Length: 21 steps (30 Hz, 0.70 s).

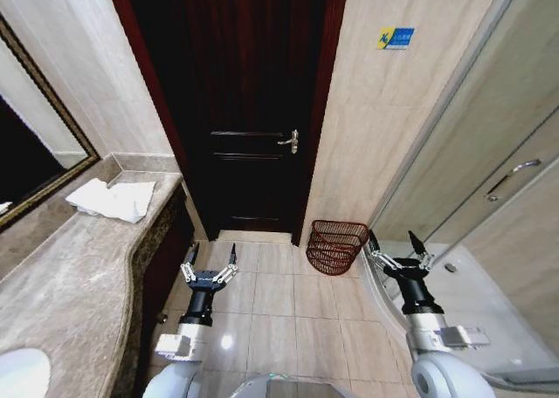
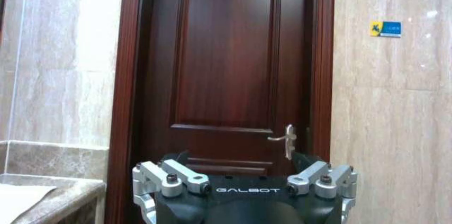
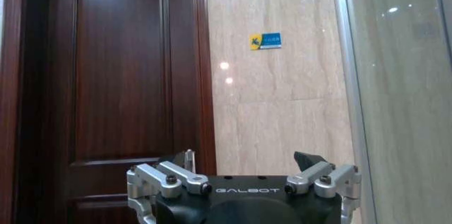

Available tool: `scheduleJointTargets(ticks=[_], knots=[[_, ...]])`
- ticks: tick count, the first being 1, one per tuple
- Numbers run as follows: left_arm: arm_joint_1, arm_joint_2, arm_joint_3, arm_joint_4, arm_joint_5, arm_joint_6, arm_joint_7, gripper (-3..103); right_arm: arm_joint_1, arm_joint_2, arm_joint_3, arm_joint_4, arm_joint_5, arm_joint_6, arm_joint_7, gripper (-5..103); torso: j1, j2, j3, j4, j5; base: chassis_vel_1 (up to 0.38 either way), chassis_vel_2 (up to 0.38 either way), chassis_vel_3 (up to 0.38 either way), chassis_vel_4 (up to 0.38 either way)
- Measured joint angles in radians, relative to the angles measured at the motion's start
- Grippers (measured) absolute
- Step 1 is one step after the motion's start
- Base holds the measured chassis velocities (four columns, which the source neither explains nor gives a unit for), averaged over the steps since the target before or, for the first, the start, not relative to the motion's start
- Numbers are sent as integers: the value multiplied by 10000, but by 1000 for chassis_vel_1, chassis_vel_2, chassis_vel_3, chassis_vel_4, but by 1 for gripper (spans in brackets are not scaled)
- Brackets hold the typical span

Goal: Discard the used towel into the hamper.

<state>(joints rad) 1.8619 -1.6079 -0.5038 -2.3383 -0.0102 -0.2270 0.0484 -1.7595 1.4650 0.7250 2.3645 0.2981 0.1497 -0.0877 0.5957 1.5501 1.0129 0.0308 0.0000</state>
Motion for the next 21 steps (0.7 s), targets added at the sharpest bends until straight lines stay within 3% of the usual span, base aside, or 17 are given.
scheduleJointTargets(ticks=[13, 21], knots=[[-5, 0, -8, -93, 23, 64, -215, 97, 79, -200, 23, -65, 42, 90, 7, 100, 6, -3, 2, 1, -6, -195, 190, 202, -197], [-79, -1, -18, -1, 60, 179, -482, 97, 330, -194, -72, -427, 19, 533, 268, 100, 7, -5, 3, 2, 1, -209, 206, 213, -215]])
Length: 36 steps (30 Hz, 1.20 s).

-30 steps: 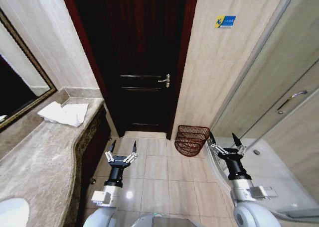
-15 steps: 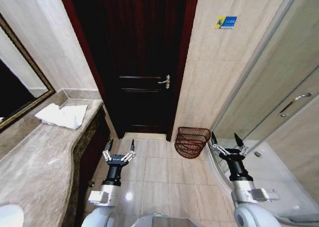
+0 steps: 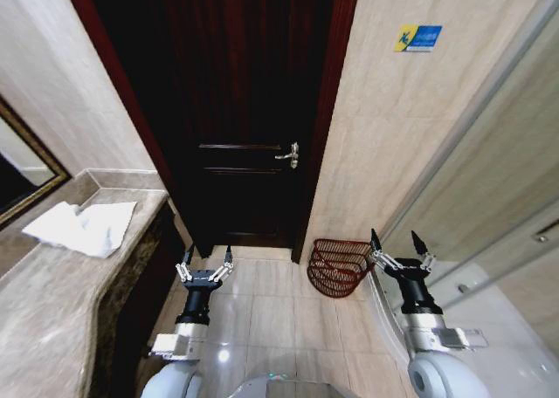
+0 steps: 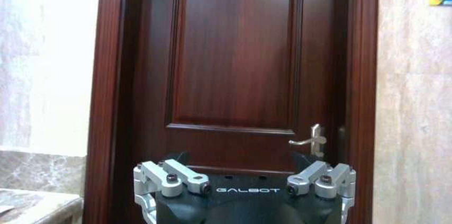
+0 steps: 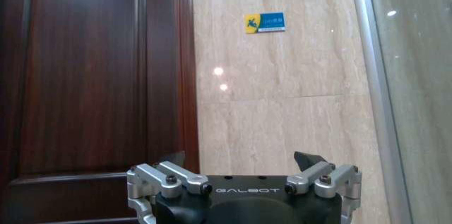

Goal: Discard the used towel into the hamper.

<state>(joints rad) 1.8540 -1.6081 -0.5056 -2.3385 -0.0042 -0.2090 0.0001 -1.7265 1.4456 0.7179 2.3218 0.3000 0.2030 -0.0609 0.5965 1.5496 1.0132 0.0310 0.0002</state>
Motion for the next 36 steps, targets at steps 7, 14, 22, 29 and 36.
scheduleJointTargets(ticks=[7, 14, 22, 29, 36], knots=[[-246, 1, -36, 62, -185, -132, -157, 97, 22, 10, -44, -239, -31, 263, -67, 100, 8, -2, 2, -1, -2, -127, 123, 110, -113], [-359, 0, -51, 145, -293, -126, -283, 98, 198, -8, -104, -465, -63, 273, -69, 100, -11, 4, -4, -2, -1, 14, -21, -14, 22], [-399, 0, -43, 208, -296, -53, -441, 98, 566, -182, -178, -809, 28, 198, 81, 100, -2, 3, -1, 0, -2, 0, 0, 0, 0], [-427, 0, -90, 207, -377, -2, -540, 99, 812, -331, -175, -998, 96, 118, 161, 100, -2, 3, -1, -1, -1, 0, 0, 0, 0], [-445, 0, -95, 211, -409, 10, -563, 99, 957, -354, -193, -1086, 367, 117, 255, 100, -2, 3, -1, -2, -2, 30, 30, 31, 30]])
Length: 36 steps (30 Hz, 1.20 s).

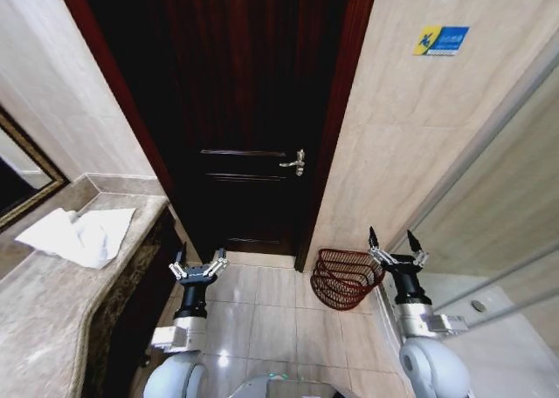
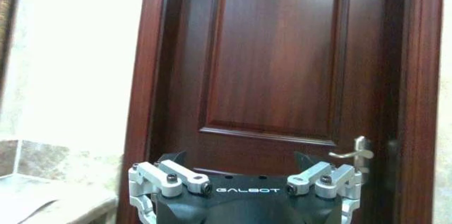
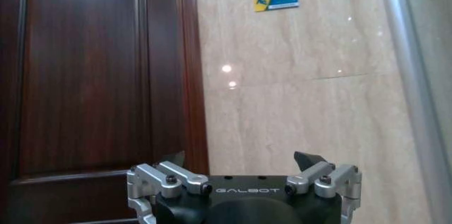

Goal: Discard the used towel into the hamper.

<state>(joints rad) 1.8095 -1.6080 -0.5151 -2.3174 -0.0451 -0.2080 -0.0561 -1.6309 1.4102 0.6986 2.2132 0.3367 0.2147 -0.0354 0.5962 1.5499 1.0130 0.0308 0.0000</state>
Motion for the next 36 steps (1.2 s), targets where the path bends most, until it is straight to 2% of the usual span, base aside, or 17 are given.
scheduleJointTargets(ticks=[6, 12, 19, 20, 24, 36], knots=[[23, 0, 4, -1, 7, -12, 1, 99, 54, -46, 32, -6, 32, 21, 8, 100, 0, 0, 0, 1, 0, 80, 93, 78, 78], [47, 0, -69, -63, -39, -64, -16, 99, 291, -254, 64, -193, 13, 349, -49, 100, 0, 0, 0, 1, 0, 101, 108, 97, 96], [145, 0, -69, -41, -14, -74, -86, 99, 586, -320, -29, -334, 18, 370, -119, 100, 0, -2, 0, 1, 1, 124, 111, 119, 124], [151, 0, -66, -11, 7, -89, -90, 102, 589, -295, -58, -329, 15, 367, -127, 100, 0, -2, 0, 2, 1, 130, 104, 124, 133], [141, 0, -67, 3, 11, -93, -114, 97, 604, -331, -70, -291, 8, 366, -214, 100, 0, -2, 0, 0, 0, 136, 112, 122, 132], [78, 0, -171, 53, -21, -58, -163, 99, 732, -369, -134, -441, 23, 367, -302, 100, 0, -2, 0, 0, 0, 125, 127, 125, 117]])
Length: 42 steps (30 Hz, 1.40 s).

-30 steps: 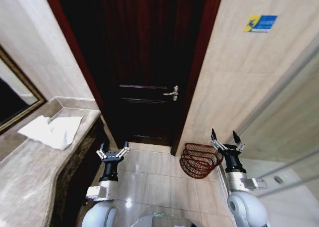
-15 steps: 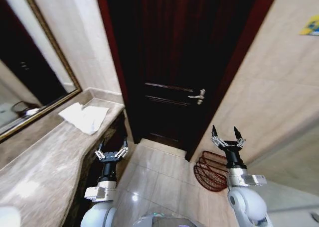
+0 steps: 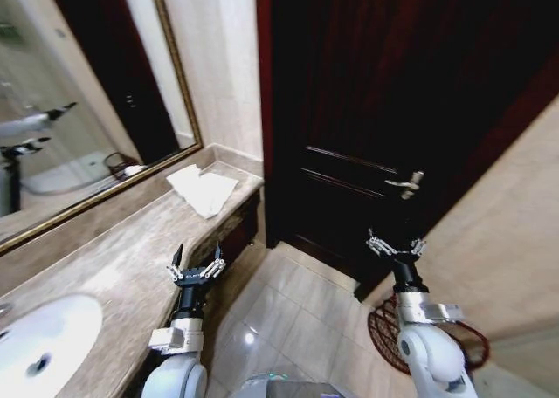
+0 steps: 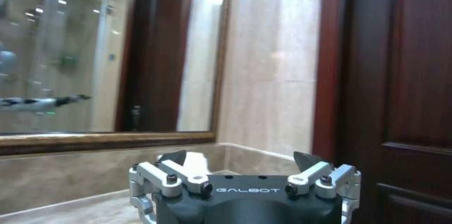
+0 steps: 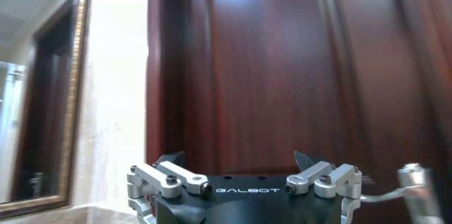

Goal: Discard the used towel into the hamper.

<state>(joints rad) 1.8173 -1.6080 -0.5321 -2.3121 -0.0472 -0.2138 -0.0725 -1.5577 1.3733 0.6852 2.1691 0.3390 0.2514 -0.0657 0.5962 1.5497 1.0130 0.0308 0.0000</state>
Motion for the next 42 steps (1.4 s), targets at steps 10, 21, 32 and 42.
scheduleJointTargets(ticks=[10, 21, 32, 42], knots=[[-76, 0, -33, 192, 749, -302, 9, 99, -13, -165, 19, -19, -15, 15, -60, 100, 0, 0, 0, 4, 0, 123, 118, 117, 119], [32, 0, 282, 284, 1350, -384, -127, 98, -255, -92, 34, 280, -132, -266, -203, 100, 0, 1, 0, 0, 1, 7, 11, 4, 7], [-45, 0, 356, 498, 1358, -458, -265, 98, -505, -163, 128, 420, -109, -196, -286, 100, -3, 3, -1, 0, 1, -46, 42, 35, -38], [-84, 0, 320, 562, 1253, -447, -325, 97, -597, -131, 125, 367, -121, -105, -296, 100, 3, 1, 1, 1, 0, -123, 119, 121, -115]])
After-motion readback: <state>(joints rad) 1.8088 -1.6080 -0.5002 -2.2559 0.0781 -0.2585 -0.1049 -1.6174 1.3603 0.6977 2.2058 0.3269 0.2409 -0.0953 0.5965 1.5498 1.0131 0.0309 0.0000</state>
